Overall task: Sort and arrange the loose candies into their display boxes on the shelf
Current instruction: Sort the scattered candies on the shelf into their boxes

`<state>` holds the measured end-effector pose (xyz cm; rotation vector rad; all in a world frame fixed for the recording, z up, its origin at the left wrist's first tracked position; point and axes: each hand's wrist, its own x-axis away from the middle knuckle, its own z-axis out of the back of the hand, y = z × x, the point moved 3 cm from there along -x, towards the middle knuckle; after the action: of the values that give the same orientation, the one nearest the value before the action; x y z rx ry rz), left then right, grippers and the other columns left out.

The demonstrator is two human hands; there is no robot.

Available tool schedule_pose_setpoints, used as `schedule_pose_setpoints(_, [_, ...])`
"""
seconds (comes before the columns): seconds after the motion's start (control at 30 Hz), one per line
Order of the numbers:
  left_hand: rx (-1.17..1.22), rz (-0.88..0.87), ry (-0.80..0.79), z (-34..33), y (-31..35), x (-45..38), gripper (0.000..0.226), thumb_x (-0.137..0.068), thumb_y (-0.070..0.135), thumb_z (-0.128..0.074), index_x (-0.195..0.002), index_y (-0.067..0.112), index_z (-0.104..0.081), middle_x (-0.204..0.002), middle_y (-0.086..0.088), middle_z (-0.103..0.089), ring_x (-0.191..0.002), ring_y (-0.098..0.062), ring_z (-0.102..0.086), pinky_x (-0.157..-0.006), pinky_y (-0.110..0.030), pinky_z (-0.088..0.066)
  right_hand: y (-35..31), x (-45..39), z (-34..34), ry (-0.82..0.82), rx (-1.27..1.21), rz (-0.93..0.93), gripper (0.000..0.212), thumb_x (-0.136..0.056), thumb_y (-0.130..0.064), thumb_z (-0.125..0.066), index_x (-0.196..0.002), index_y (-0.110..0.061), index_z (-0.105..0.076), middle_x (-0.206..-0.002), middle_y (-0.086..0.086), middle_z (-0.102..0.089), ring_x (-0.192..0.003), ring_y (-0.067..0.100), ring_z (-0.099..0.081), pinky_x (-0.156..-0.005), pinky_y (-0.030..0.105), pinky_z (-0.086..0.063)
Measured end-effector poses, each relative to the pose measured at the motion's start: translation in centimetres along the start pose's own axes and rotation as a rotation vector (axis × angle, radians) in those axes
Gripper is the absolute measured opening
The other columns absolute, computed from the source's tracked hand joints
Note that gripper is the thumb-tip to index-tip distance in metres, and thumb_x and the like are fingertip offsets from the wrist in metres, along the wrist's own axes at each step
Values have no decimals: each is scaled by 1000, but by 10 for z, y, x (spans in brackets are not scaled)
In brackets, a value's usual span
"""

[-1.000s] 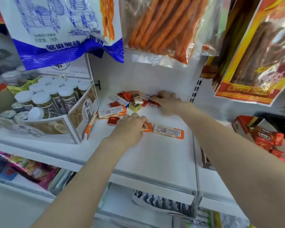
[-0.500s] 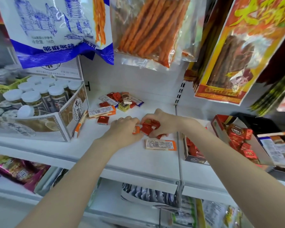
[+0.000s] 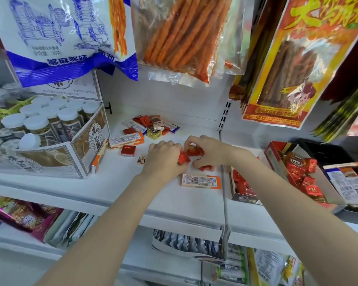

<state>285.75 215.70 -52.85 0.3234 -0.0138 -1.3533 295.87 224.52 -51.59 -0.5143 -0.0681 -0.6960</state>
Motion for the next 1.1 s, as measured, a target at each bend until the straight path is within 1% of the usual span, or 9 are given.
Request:
schedule_pose_setpoints(0.1, [86,38,68,10,-1,1,32,-84,39,-55,-105,15,-62,-103,-4,-61,-101,-24,-55,-84,-35,-41,6,22,20,140,8,19,37,-77,-17,-65,-107,-29,-46,-97,2,-42,-73,18,-53,-59,20,-48])
schedule_pose_setpoints(0.17, [141,31,81,16,3,3,31,-85,37,-56,-105,14,-62,-105,-5,-60,-101,-24,-54,-83,-36,-46,12,46,36,220,5,45,35,-78,-19,-65,-105,-30,-46,-103,5,-47,-80,23,-58,-67,25,-49])
schedule_pose_setpoints(0.23, [174,-1,58,19,11,6,34,-85,38,-58,-110,14,-60,-109,-5,-60,-102,-22,-55,-84,-35,-48,22,74,46,227,-61,37,32,-79,-17,-65,-101,-30,-47,-101,5,-49,-76,22,-62,-63,27,-53])
schedule_pose_setpoints(0.37, [197,-73,14,17,35,11,37,-85,37,-58,-114,14,-57,-108,-5,-59,-101,-20,-54,-81,-32,-46,50,108,39,106,46,-84,30,-82,-23,-63,-97,-39,-43,-99,2,-51,-80,16,-60,-66,23,-51])
schedule_pose_setpoints(0.43, [206,-90,0,14,47,12,35,-86,37,-58,-111,13,-58,-105,-5,-59,-98,-20,-54,-80,-31,-45,56,113,39,166,53,-115,32,-83,-25,-63,-104,-39,-43,-105,3,-49,-87,17,-55,-72,24,-47])
schedule_pose_setpoints(0.57, [264,-86,-1,12,65,9,32,-86,37,-57,-109,16,-59,-104,-3,-58,-95,-18,-56,-78,-29,-46,65,124,43,296,53,-122,41,-85,-21,-60,-123,-30,-46,-104,-3,-52,-78,2,-46,-61,11,-34])
schedule_pose_setpoints(0.7, [282,-89,3,9,79,6,32,-86,36,-57,-113,18,-58,-107,0,-57,-97,-16,-57,-75,-23,-41,74,138,43,432,64,-177,40,-83,-26,-63,-120,-24,-50,-109,2,-54,-85,10,-49,-72,20,-38])
schedule_pose_setpoints(0.93, [362,-219,-45,-1,113,1,37,-89,22,-55,-126,17,-53,-119,-4,-53,-106,-20,-55,-89,-26,-40,70,150,33,428,29,-130,49,-77,-14,-70,-121,-20,-49,-113,-3,-44,-98,9,-47,-77,16,-38])
schedule_pose_setpoints(1.1, [426,-167,24,-4,115,-5,39,-90,1,-46,-126,13,-52,-128,-6,-49,-114,-21,-54,-99,-30,-43,71,155,21,411,6,-114,47,-80,-13,-66,-123,-19,-46,-121,1,-41,-103,15,-51,-83,16,-40])
